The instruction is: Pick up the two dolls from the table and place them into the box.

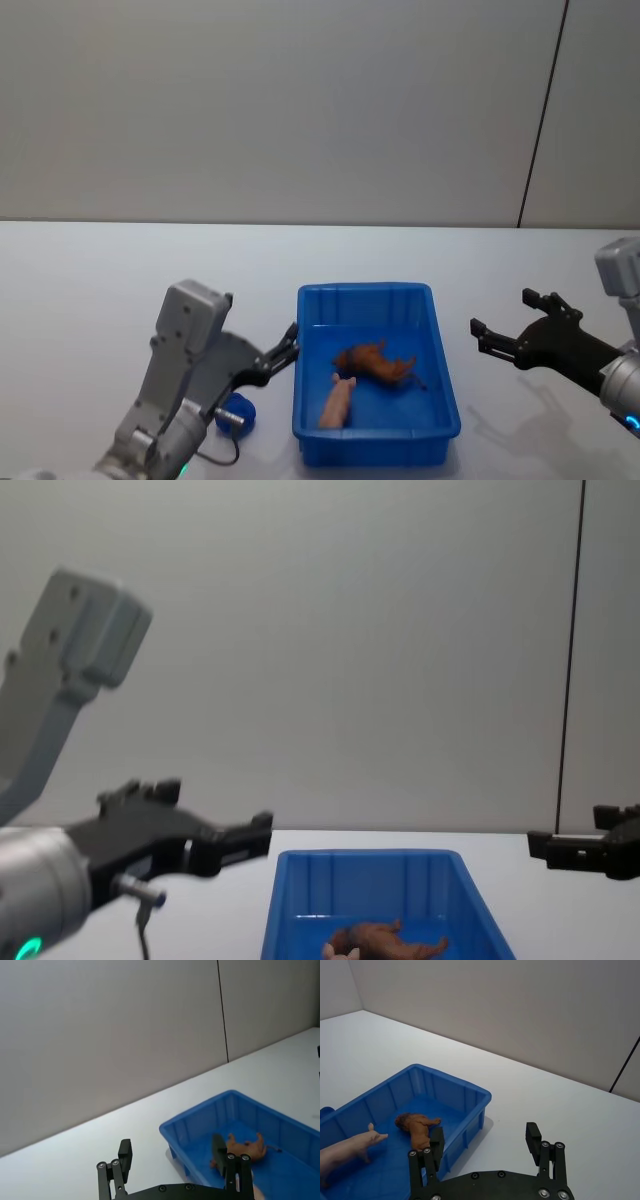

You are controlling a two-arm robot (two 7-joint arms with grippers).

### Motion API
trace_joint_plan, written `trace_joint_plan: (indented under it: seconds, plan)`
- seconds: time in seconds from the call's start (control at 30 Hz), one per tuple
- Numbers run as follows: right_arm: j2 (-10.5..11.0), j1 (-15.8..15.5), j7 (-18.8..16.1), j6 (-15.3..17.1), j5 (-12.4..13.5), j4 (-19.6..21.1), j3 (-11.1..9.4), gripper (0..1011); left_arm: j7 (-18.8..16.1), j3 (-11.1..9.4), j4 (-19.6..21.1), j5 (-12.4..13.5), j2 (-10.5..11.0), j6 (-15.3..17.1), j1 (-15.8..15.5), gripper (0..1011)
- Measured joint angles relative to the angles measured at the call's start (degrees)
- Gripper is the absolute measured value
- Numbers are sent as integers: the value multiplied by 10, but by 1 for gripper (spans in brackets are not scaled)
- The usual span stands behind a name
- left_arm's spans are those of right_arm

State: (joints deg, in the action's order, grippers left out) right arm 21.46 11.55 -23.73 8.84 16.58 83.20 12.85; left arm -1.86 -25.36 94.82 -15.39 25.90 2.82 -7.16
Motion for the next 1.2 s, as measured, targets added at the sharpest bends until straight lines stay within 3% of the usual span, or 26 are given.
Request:
trace_joint_plan:
  seconds: [0.5,1.2]
  plan:
    - [2,-2,0,-1,1,1,-1,1001,16,2,-60,-40,2,-8,17,1001]
    - [3,-2,0,-1,1,1,-2,1001,60,12,-116,-50,4,1,15,1002]
